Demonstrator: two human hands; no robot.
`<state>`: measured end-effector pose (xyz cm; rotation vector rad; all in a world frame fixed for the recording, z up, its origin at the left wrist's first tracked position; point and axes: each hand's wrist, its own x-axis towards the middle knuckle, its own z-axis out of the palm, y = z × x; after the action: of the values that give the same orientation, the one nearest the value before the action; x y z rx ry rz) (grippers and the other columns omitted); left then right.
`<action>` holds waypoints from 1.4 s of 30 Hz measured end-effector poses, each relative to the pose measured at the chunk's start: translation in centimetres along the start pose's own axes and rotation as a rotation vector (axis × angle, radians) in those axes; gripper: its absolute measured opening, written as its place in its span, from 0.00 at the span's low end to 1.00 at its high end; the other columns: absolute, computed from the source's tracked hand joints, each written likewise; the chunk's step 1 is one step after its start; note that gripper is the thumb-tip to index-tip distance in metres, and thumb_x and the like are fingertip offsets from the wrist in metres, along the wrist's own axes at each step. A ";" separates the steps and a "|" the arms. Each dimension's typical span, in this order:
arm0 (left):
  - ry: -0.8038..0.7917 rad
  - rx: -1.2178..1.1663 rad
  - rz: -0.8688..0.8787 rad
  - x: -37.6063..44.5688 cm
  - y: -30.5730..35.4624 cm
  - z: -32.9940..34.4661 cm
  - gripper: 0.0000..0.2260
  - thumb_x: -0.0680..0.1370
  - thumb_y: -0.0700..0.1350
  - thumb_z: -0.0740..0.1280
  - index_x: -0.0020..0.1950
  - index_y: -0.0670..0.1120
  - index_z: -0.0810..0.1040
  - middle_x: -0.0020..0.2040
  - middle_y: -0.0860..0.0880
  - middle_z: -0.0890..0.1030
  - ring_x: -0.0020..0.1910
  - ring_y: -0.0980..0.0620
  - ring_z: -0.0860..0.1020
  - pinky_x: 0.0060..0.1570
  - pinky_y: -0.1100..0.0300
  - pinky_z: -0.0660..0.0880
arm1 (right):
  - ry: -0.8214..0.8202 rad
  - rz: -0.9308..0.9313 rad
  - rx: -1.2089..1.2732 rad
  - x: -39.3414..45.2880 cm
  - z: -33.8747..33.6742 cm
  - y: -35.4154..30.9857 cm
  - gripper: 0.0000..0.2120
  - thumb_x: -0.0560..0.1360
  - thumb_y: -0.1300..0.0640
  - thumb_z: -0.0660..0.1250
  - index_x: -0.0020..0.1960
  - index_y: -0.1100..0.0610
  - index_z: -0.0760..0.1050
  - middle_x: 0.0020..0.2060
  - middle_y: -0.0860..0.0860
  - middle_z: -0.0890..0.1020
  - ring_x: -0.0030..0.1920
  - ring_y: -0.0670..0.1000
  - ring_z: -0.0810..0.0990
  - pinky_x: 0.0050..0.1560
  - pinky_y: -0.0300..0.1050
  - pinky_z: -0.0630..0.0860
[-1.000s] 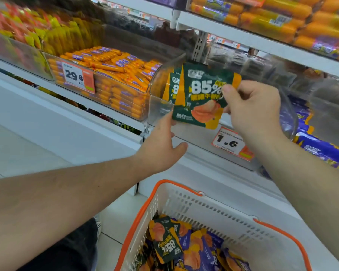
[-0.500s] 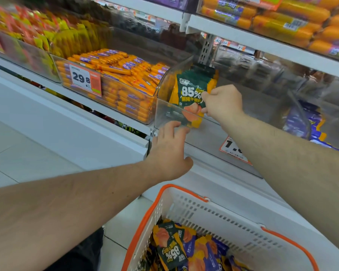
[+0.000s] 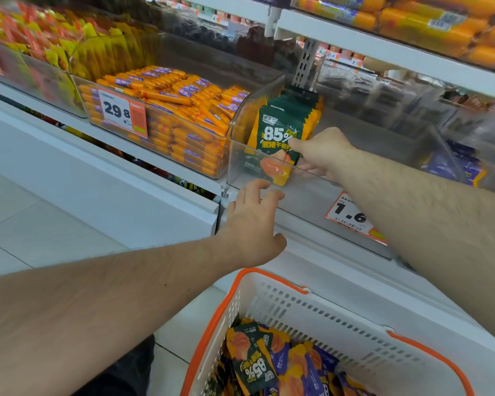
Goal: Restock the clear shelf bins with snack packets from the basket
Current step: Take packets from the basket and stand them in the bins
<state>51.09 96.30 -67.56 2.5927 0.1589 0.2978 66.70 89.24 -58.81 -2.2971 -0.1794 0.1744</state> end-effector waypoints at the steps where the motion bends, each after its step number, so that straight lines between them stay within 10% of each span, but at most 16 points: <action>1: 0.002 -0.003 0.000 0.0 0.0 0.0 0.33 0.74 0.48 0.70 0.75 0.49 0.60 0.74 0.46 0.53 0.74 0.45 0.54 0.70 0.48 0.58 | 0.004 -0.003 -0.024 -0.3 -0.4 0.0 0.14 0.74 0.48 0.72 0.48 0.59 0.76 0.36 0.53 0.82 0.35 0.50 0.84 0.33 0.43 0.81; 5: 0.011 0.008 0.009 0.0 -0.3 0.2 0.33 0.73 0.48 0.70 0.75 0.49 0.61 0.73 0.47 0.56 0.72 0.46 0.56 0.70 0.48 0.59 | 0.282 -0.301 -0.308 -2.4 -1.9 0.2 0.10 0.72 0.53 0.67 0.43 0.60 0.82 0.39 0.53 0.85 0.43 0.54 0.83 0.47 0.49 0.82; 10: -0.264 -0.011 0.061 -0.2 -0.6 0.9 0.27 0.73 0.48 0.67 0.72 0.47 0.67 0.68 0.47 0.67 0.67 0.46 0.67 0.66 0.48 0.67 | 0.417 -1.038 -0.046 -9.9 0.4 4.8 0.05 0.70 0.60 0.67 0.36 0.57 0.80 0.31 0.45 0.77 0.33 0.43 0.71 0.36 0.35 0.69; 16: -1.054 0.339 0.002 -1.8 -0.6 1.8 0.24 0.81 0.51 0.63 0.75 0.45 0.65 0.72 0.48 0.69 0.68 0.48 0.70 0.61 0.59 0.68 | 0.026 -0.305 -0.005 -12.9 6.9 17.7 0.08 0.74 0.59 0.67 0.36 0.55 0.79 0.30 0.46 0.79 0.33 0.47 0.77 0.37 0.43 0.75; 20: -1.091 0.404 0.025 -2.4 -0.5 2.7 0.22 0.82 0.51 0.60 0.74 0.44 0.67 0.70 0.47 0.71 0.65 0.48 0.72 0.62 0.55 0.70 | -0.503 0.069 -0.357 -14.6 11.5 25.6 0.15 0.76 0.54 0.64 0.32 0.53 0.67 0.27 0.49 0.70 0.29 0.49 0.69 0.34 0.48 0.68; 23: -1.066 0.382 0.019 -2.4 -0.4 3.4 0.21 0.82 0.50 0.60 0.73 0.44 0.67 0.69 0.47 0.72 0.65 0.48 0.72 0.58 0.57 0.69 | -0.744 0.187 -0.479 -17.1 13.5 27.8 0.11 0.77 0.45 0.65 0.47 0.53 0.72 0.38 0.50 0.74 0.38 0.51 0.74 0.38 0.48 0.70; 28: -1.079 0.349 -0.016 -2.4 -0.5 4.2 0.21 0.82 0.49 0.60 0.75 0.46 0.66 0.70 0.49 0.72 0.66 0.49 0.71 0.54 0.60 0.67 | -0.655 0.224 -0.610 -19.2 16.3 29.2 0.47 0.66 0.26 0.65 0.76 0.52 0.59 0.72 0.52 0.67 0.67 0.55 0.72 0.57 0.50 0.76; 36: -1.080 0.383 0.004 -2.7 -1.6 3.9 0.19 0.81 0.49 0.61 0.71 0.44 0.69 0.67 0.47 0.74 0.60 0.49 0.74 0.52 0.58 0.69 | -0.600 -0.004 -0.626 -19.3 15.2 28.0 0.10 0.82 0.52 0.56 0.53 0.56 0.71 0.44 0.53 0.76 0.43 0.55 0.76 0.38 0.47 0.71; 42: -1.026 0.380 -0.024 -2.9 -2.4 3.2 0.28 0.80 0.52 0.64 0.77 0.50 0.58 0.73 0.48 0.68 0.68 0.48 0.70 0.58 0.58 0.68 | -0.275 0.110 -0.288 -16.3 9.7 25.0 0.09 0.80 0.58 0.57 0.52 0.54 0.77 0.46 0.52 0.81 0.44 0.54 0.79 0.43 0.47 0.75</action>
<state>48.92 96.27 -72.00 2.7459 -0.1379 -1.1578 50.80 76.65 -82.72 -2.5635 -0.2311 0.5535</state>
